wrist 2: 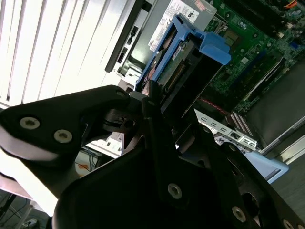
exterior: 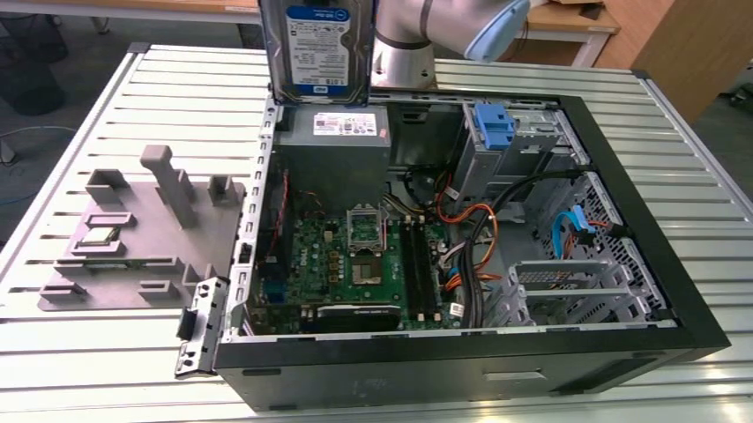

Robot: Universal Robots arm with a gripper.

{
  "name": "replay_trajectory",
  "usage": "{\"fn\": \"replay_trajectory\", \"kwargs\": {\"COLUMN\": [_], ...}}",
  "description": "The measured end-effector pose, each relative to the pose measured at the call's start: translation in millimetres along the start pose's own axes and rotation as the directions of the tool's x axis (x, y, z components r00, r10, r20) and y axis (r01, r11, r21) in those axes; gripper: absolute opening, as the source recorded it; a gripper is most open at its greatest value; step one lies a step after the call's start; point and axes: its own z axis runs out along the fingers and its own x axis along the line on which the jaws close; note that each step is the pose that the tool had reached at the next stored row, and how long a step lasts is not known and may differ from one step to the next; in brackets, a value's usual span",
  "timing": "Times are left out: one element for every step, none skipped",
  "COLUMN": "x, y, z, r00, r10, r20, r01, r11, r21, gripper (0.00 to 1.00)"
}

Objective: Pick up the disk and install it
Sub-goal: 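Pick up the disk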

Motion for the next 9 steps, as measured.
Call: {"fn": "replay_trajectory", "kwargs": {"x": [0.0,0.0,0.0,0.0,0.0,0.0,0.0,0.0,0.0], "y": [-2.1,-4.3,-6.2,-8.1,-10.1,-12.0,-13.8,-15.6,-17.4], "z": [0.0,0.0,0.0,0.0,0.0,-0.1,0.0,0.0,0.0], "r00": [1.0,1.0,1.0,1.0,1.0,1.0,1.0,1.0,1.0], "r10": [0.0,0.0,0.0,0.0,0.0,0.0,0.0,0.0,0.0], "r20": [0.0,0.0,0.0,-0.0001,-0.0001,-0.0001,-0.0001,0.0,0.0], "r01": [0.0,0.0,0.0,0.0,0.0,0.0,0.0,0.0,0.0], "r11": [1.0,1.0,1.0,1.0,1.0,1.0,1.0,1.0,1.0], "r21": [0.0,0.0,0.0,0.0,0.0001,0.0,0.0,0.0,0.0], "gripper": [0.35,0.35,0.35,0.35,0.35,0.35,0.35,0.35,0.35]}}
